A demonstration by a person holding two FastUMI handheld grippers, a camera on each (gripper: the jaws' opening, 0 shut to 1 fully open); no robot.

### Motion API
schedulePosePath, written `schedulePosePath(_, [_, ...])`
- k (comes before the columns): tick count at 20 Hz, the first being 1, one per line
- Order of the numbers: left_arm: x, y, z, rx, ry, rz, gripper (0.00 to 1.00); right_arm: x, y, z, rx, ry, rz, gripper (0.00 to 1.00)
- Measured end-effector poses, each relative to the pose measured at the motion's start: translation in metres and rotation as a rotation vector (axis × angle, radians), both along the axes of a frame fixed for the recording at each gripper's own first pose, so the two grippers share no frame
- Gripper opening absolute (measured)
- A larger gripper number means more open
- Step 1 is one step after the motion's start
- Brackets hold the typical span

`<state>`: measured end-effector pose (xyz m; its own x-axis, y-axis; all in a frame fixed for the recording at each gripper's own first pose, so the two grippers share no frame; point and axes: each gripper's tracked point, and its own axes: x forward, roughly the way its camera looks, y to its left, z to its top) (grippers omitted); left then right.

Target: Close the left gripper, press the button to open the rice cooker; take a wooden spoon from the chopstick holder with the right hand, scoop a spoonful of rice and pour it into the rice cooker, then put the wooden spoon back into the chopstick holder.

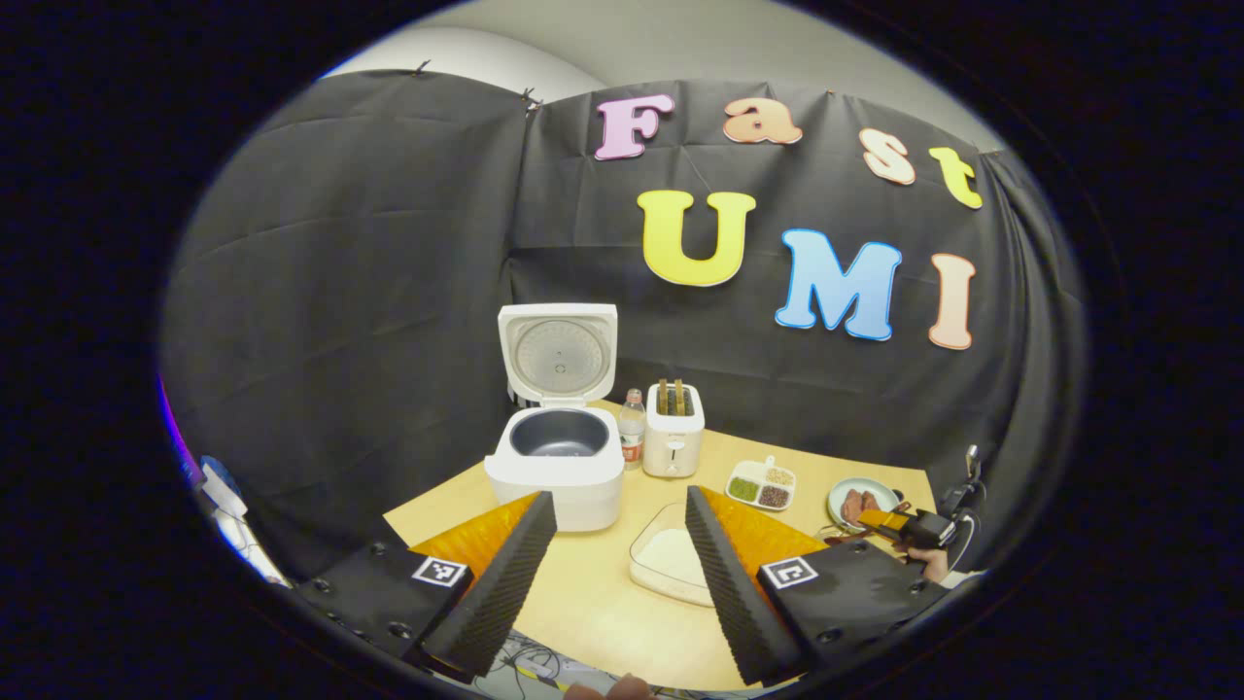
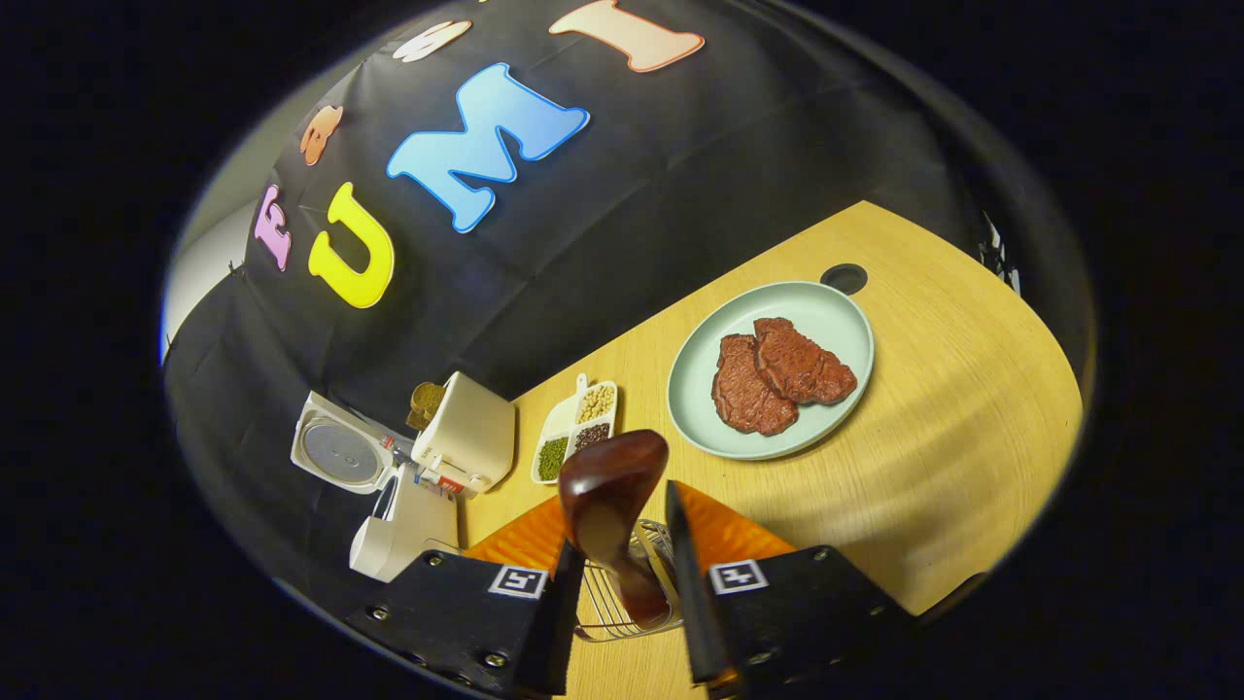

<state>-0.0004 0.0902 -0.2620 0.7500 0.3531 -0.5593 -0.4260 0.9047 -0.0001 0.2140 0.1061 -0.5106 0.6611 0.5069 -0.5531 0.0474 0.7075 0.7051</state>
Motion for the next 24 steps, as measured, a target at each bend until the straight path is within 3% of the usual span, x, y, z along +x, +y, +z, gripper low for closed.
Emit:
schedulePosePath(1, [-0.002,-0.002,0.0,0.004,0.005,-0.002,0.94,-0.003,0.005,0.0,0.023,0.023,0.006,0.39])
schedulePosePath(2, [-0.004,-0.003,0.0,0.004,0.008,-0.005,0.94,-0.004,0.008,0.006,0.04,0.042,0.011,0.29])
schedulePosePath(3, [-0.009,-0.005,-0.001,0.005,0.007,-0.007,0.89,-0.006,0.012,0.005,0.044,0.054,0.024,0.27])
schedulePosePath(5, [-0.011,-0.006,0.005,0.005,0.001,-0.009,0.94,-0.003,0.008,0.009,0.039,0.056,0.024,0.24])
schedulePosePath(13, [-0.04,0.004,0.029,-0.007,-0.084,0.003,0.94,-0.003,0.005,0.086,-0.046,-0.049,0.069,0.24])
schedulePosePath(15, [-0.05,0.016,0.034,-0.019,-0.114,0.013,0.94,-0.007,0.019,0.118,-0.056,-0.087,0.101,0.23])
schedulePosePath(16, [-0.054,0.024,0.037,-0.029,-0.127,0.016,0.89,-0.011,0.029,0.132,-0.062,-0.108,0.115,0.23])
schedulePosePath(18, [-0.07,0.045,0.04,-0.037,-0.155,0.017,0.89,-0.021,0.057,0.158,-0.066,-0.138,0.146,0.23])
schedulePosePath(19, [-0.076,0.056,0.039,-0.038,-0.166,0.013,0.94,-0.028,0.073,0.169,-0.065,-0.148,0.162,0.23])
schedulePosePath(21, [-0.089,0.078,0.041,-0.043,-0.18,-0.008,0.89,-0.044,0.107,0.181,-0.081,-0.157,0.188,0.23])
schedulePosePath(22, [-0.095,0.089,0.045,-0.042,-0.191,-0.021,0.94,-0.053,0.123,0.184,-0.103,-0.164,0.203,0.23])
schedulePosePath(24, [-0.103,0.11,0.044,-0.055,-0.197,-0.055,0.94,-0.069,0.154,0.186,-0.156,-0.181,0.226,0.24])
